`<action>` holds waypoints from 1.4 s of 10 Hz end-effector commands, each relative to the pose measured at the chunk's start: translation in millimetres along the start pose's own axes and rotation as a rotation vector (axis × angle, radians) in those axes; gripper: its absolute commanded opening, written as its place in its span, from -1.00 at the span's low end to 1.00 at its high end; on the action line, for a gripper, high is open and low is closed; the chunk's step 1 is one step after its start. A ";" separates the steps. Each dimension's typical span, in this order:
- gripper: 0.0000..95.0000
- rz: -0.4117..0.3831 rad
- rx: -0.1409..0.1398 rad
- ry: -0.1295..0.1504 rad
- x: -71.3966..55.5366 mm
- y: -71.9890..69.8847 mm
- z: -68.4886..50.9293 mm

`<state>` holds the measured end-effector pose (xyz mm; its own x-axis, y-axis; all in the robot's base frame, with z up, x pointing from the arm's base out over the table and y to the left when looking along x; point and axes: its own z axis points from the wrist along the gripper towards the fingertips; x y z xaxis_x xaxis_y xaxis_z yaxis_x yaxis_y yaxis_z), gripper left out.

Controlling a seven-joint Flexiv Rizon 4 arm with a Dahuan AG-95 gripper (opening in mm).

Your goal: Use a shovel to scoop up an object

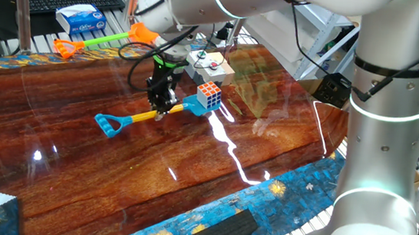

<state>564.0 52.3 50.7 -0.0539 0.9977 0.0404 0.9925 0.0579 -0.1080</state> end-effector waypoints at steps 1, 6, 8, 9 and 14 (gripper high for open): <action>-1.00 0.051 -0.024 -0.017 1.1 -9.5 5.8; -1.00 -0.044 -0.028 -0.002 -3.9 -34.9 17.7; -1.00 -0.057 -0.033 -0.007 -8.7 -43.9 22.2; -1.00 -0.057 -0.037 -0.007 -10.4 -47.9 24.8; -1.00 0.021 -0.067 -0.009 -13.1 -56.6 32.1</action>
<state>503.4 36.9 26.2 -0.0446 0.9986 0.0286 0.9980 0.0458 -0.0430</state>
